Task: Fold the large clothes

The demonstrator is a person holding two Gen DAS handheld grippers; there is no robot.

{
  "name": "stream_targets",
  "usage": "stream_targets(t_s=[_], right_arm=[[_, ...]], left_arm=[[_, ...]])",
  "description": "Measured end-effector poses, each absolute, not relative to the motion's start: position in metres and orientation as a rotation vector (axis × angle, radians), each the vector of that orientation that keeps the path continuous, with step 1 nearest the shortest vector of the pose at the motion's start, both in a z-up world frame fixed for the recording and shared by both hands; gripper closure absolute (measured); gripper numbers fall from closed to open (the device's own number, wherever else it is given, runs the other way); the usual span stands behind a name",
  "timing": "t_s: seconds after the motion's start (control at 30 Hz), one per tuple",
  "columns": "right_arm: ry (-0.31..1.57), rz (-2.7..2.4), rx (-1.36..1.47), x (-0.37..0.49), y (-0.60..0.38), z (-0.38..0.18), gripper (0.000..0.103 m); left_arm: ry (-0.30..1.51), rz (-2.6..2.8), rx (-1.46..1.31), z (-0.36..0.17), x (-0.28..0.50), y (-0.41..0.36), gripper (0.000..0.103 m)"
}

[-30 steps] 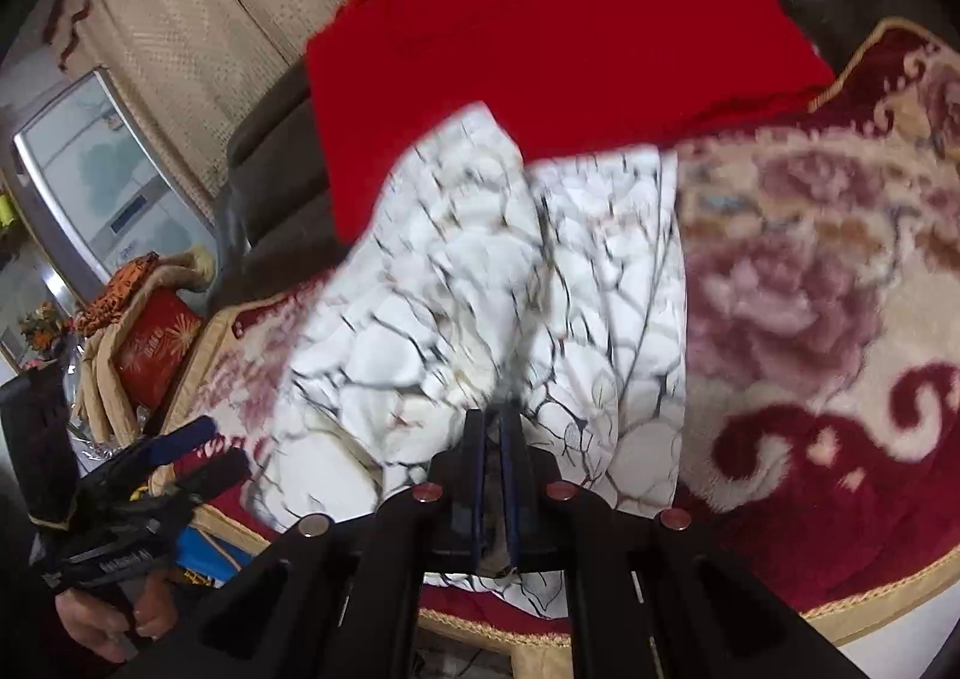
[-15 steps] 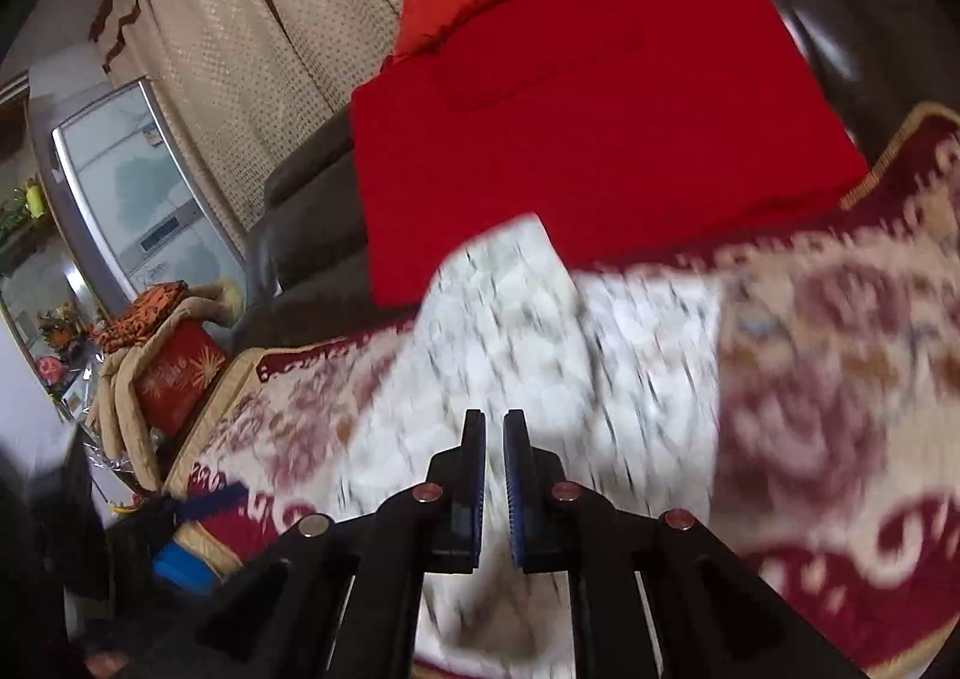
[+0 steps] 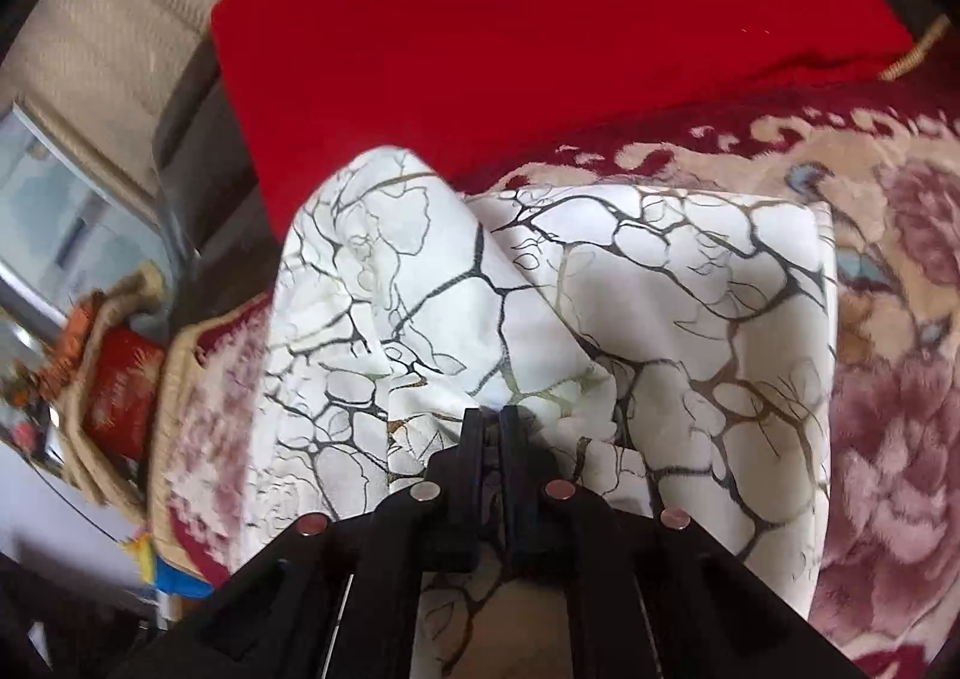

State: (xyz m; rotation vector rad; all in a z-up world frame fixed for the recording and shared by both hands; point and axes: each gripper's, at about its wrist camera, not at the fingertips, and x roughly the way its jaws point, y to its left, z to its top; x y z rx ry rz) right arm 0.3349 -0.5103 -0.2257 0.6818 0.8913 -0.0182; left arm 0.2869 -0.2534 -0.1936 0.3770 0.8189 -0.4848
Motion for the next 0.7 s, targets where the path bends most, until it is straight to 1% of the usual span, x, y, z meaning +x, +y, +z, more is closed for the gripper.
stream_targets(t_s=[0.1, 0.13, 0.27, 0.37, 0.4, 0.43, 0.47, 0.5, 0.53, 0.57, 0.7], right_arm=[[0.834, -0.024, 0.612, 0.317, -0.504, -0.203, 0.094], [0.794, -0.010, 0.595, 0.306, -0.500, -0.192, 0.092], [0.640, 0.040, 0.546, 0.260, -0.484, -0.155, 0.092], [0.549, 0.048, 0.504, 0.218, -0.467, -0.132, 0.092], [0.535, 0.051, 0.497, 0.205, -0.461, -0.127, 0.086], [0.524, 0.054, 0.491, 0.197, -0.455, -0.121, 0.060], [0.502, 0.044, 0.485, 0.183, -0.449, -0.117, 0.023], [0.476, 0.021, 0.489, 0.171, -0.447, -0.112, 0.014], [0.424, -0.013, 0.500, 0.153, -0.444, -0.109, 0.013], [0.407, -0.021, 0.499, 0.143, -0.440, -0.107, 0.013], [0.413, -0.034, 0.481, 0.124, -0.436, -0.100, 0.013]], left_arm=[[0.782, -0.476, 0.377, -0.185, 0.279, -0.246, 0.020], [0.768, -0.463, 0.377, -0.180, 0.275, -0.243, 0.020], [0.686, -0.393, 0.347, -0.151, 0.259, -0.225, 0.020], [0.644, -0.321, 0.334, -0.131, 0.248, -0.214, 0.016], [0.625, -0.298, 0.329, -0.123, 0.242, -0.210, 0.015], [0.608, -0.283, 0.320, -0.118, 0.239, -0.206, 0.013], [0.595, -0.277, 0.304, -0.112, 0.235, -0.202, 0.012], [0.589, -0.278, 0.290, -0.110, 0.234, -0.198, 0.010], [0.584, -0.279, 0.271, -0.106, 0.232, -0.195, 0.007], [0.582, -0.278, 0.255, -0.102, 0.229, -0.192, 0.007], [0.557, -0.245, 0.247, -0.094, 0.223, -0.190, 0.007]])
